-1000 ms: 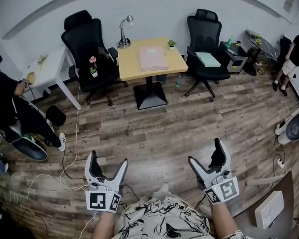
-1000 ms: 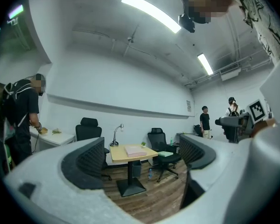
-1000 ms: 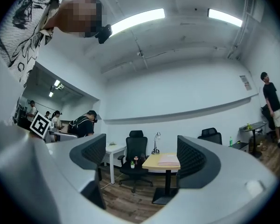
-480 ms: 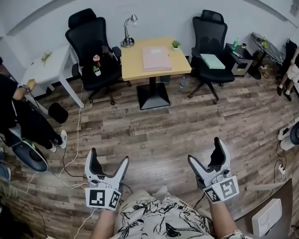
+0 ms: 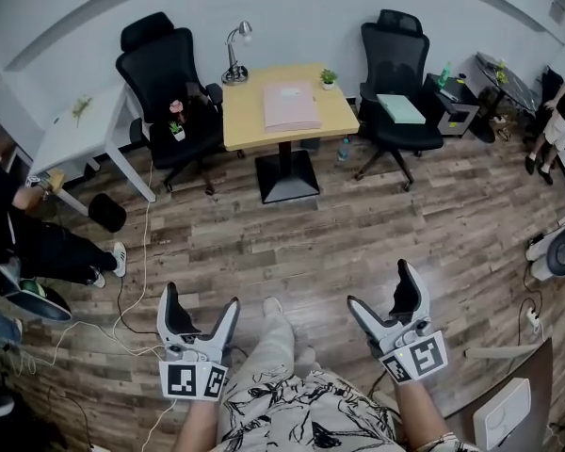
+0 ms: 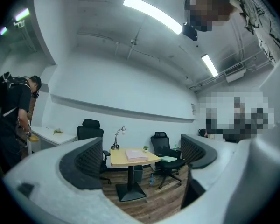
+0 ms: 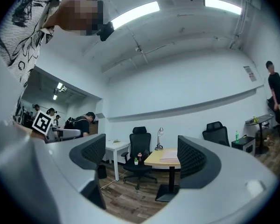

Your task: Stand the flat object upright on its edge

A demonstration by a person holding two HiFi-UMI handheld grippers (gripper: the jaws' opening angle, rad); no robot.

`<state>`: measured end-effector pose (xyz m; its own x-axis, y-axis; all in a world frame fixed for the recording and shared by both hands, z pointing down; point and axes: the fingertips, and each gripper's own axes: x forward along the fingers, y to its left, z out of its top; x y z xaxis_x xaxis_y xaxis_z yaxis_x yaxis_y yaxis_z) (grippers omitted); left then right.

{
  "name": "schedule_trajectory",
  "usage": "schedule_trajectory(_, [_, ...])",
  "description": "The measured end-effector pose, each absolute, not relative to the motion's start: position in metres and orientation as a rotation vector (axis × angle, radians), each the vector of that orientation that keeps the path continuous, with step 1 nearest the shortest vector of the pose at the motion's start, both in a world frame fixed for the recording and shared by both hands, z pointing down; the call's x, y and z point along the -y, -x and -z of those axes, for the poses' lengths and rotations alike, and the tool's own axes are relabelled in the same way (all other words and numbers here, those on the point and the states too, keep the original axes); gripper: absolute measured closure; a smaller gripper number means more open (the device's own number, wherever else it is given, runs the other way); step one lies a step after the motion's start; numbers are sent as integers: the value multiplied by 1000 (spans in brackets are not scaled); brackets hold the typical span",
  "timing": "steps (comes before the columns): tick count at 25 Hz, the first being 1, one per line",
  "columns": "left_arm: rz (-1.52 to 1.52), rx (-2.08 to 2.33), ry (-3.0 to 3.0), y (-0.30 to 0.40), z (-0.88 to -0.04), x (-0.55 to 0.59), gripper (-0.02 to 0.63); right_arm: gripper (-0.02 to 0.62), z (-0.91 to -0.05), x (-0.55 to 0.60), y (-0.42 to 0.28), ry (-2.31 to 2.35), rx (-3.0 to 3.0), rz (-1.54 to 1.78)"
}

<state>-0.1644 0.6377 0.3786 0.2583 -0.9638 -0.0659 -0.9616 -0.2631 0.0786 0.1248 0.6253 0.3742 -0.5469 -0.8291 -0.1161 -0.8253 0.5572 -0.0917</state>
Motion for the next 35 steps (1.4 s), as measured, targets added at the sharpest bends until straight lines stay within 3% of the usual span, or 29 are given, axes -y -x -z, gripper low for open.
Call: schedule_trajectory(35, [213, 1780, -2532, 205, -373, -373, 91, 120, -353, -387, -93, 1588, -2592, -50])
